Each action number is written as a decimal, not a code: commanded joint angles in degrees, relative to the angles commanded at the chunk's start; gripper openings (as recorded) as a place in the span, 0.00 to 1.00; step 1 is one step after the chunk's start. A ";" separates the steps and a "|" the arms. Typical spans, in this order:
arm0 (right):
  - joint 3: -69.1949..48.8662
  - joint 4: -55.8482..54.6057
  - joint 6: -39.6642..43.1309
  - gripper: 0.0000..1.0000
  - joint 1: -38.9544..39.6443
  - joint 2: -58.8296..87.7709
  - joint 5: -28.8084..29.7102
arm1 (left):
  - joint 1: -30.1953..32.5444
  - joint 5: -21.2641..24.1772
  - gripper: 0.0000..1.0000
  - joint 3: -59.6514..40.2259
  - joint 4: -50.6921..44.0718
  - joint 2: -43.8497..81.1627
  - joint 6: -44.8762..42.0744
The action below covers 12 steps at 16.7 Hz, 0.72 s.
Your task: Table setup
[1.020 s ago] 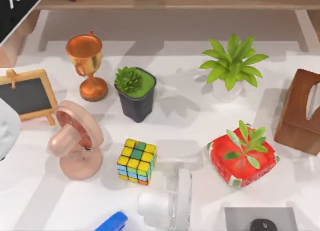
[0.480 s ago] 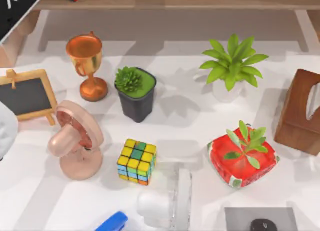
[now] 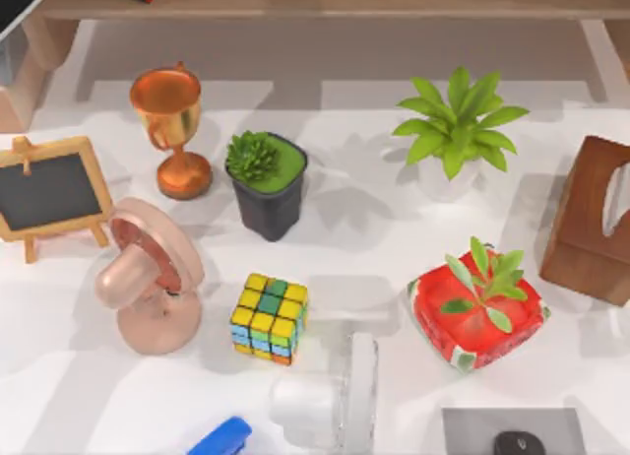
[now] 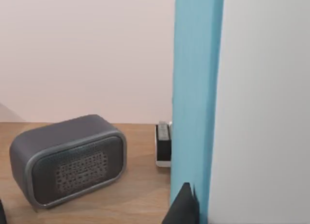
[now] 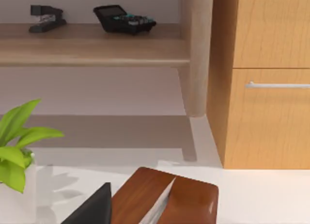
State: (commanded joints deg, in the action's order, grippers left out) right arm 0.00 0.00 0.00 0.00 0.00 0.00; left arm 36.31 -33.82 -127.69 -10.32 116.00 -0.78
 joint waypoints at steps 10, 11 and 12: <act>0.00 0.00 0.00 1.00 0.00 0.00 0.00 | -14.17 4.47 0.00 3.94 6.53 -7.44 -10.19; 0.00 0.00 0.00 1.00 0.00 0.00 0.00 | -17.89 5.62 0.00 5.64 7.98 -8.73 -12.91; 0.00 0.00 0.00 1.00 0.00 0.00 0.00 | -21.94 6.93 0.00 7.77 9.48 -9.85 -15.93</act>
State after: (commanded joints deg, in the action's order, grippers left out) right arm 0.00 0.00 0.00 0.00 0.00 0.00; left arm 14.37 -26.89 -119.93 -0.84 106.15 -16.70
